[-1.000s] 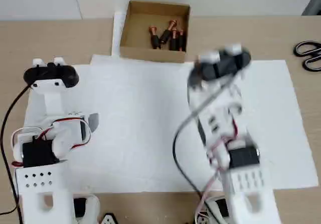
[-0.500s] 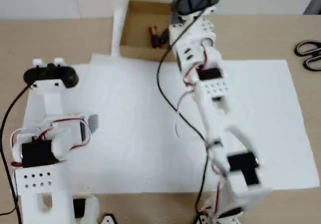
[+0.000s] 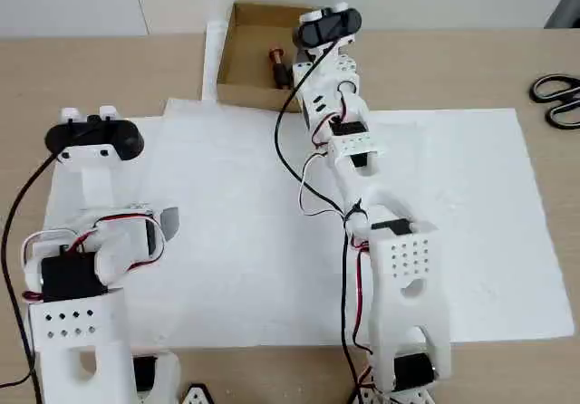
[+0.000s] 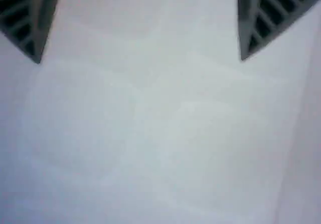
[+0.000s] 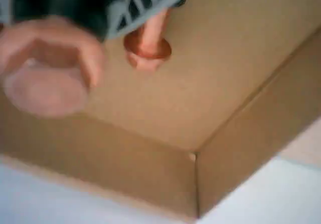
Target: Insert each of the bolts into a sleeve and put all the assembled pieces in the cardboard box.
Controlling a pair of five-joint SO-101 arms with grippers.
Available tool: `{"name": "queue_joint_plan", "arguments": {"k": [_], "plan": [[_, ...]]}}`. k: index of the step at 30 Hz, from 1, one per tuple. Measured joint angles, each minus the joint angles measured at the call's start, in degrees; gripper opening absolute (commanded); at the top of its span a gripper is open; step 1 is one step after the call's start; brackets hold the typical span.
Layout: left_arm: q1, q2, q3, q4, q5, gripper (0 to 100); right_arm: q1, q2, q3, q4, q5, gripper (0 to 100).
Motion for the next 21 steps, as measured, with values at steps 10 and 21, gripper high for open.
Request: {"name": "queue_joint_plan", "arguments": {"k": [10,21], "plan": [[0.0,0.0,0.0,0.0,0.0,24,0.0,3.0,-2.1,-0.1,0.2,17.3],[0.0,0.0,0.0,0.0,0.0,24,0.0,3.0,-2.7,1.5,0.2,19.5]]}}
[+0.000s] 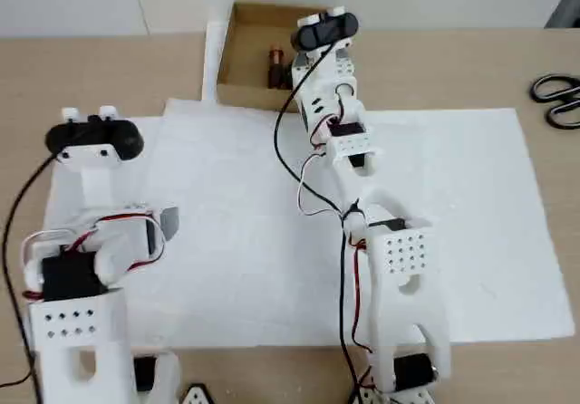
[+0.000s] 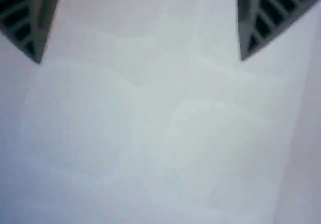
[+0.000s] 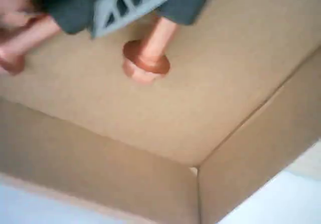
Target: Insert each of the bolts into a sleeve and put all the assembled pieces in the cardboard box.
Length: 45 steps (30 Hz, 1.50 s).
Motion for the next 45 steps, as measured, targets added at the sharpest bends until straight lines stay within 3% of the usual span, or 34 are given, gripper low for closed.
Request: {"name": "queue_joint_plan", "arguments": {"k": [6,10,20,31,37,45], "plan": [[0.0,0.0,0.0,0.0,0.0,24,0.0,-0.1,0.0,0.0,0.0,19.5],[0.0,0.0,0.0,0.0,0.0,24,1.2,-4.7,0.0,5.9,0.0,19.5],[0.0,0.0,0.0,0.0,0.0,24,3.3,-32.4,0.0,34.3,0.0,19.6],[0.2,0.0,0.0,0.0,0.1,24,3.4,-63.6,-0.2,75.4,0.0,19.6],[4.0,0.0,0.0,0.0,0.0,24,3.5,-73.8,-0.7,96.4,0.0,19.5],[6.8,0.0,0.0,0.0,0.0,24,4.0,-92.0,12.0,100.9,0.0,19.5]]}}
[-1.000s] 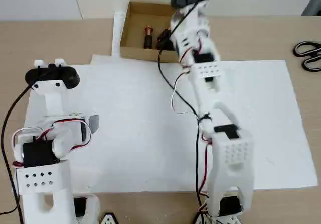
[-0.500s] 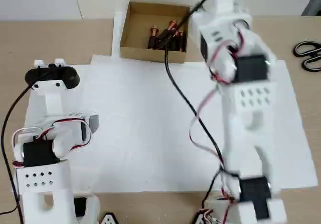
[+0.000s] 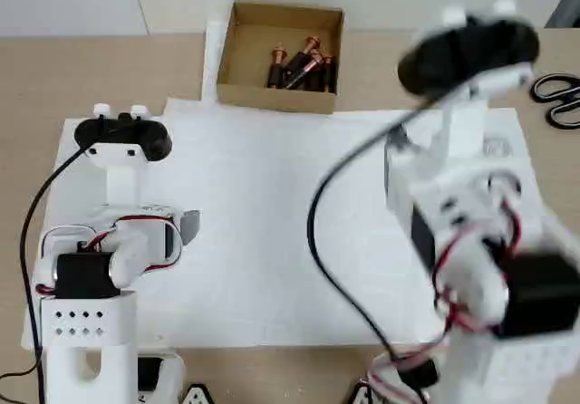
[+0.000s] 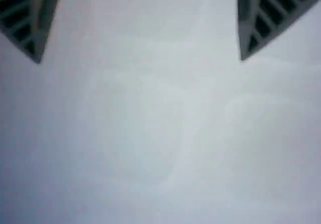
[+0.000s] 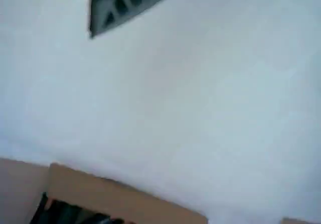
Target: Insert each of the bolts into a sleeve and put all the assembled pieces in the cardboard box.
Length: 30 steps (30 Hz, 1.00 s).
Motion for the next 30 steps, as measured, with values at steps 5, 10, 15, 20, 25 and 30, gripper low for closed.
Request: {"name": "queue_joint_plan", "arguments": {"k": [5,10,15,20,25,30], "plan": [[0.1,0.0,0.0,0.0,0.0,24,-0.1,-18.6,21.2,-1.1,0.0,19.5],[0.1,0.0,0.5,-2.0,0.0,24,-0.1,-37.9,45.4,-9.6,0.0,19.5],[0.1,-0.2,4.7,-5.6,0.0,24,-0.2,-56.3,65.7,-18.2,0.0,19.5],[-2.2,-0.2,5.8,-7.6,0.0,24,1.7,-61.4,72.8,-19.0,0.0,19.6],[-6.2,-6.6,7.5,-8.2,0.0,24,4.9,-61.9,75.2,-19.0,0.0,19.6],[-6.6,-22.5,15.1,-9.1,-1.8,24,5.2,-62.2,75.5,-19.0,0.0,19.6]]}}
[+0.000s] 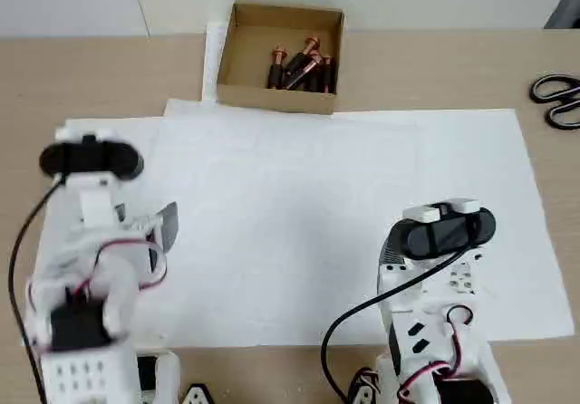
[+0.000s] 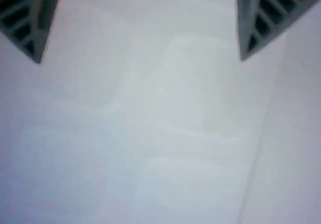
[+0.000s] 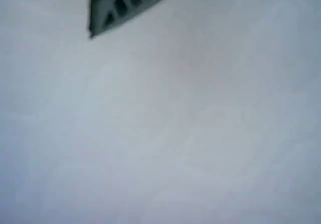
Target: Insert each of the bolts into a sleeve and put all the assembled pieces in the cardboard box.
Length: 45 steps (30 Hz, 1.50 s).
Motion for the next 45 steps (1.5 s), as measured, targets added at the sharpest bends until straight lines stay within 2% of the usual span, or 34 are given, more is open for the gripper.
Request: {"name": "queue_joint_plan", "arguments": {"k": [8,19,26,33,39,45], "plan": [[0.0,-28.0,15.8,-2.5,-1.0,24,0.0,0.0,0.0,0.0,0.0,19.6],[0.0,-29.4,30.1,-12.2,-1.2,24,0.1,0.1,7.5,0.0,0.0,19.6],[0.0,-29.4,39.2,-13.2,-1.2,24,0.0,0.4,13.1,0.0,0.0,19.6],[-0.1,-29.4,39.2,-12.3,-1.2,24,-0.2,0.1,19.7,-1.6,0.0,19.5],[-0.1,-29.4,39.2,-12.3,-1.2,24,-4.7,0.3,26.7,-2.6,0.0,19.6],[-0.1,-29.4,39.2,-12.3,-1.2,24,-5.6,-0.3,27.3,-3.2,0.0,19.6]]}}
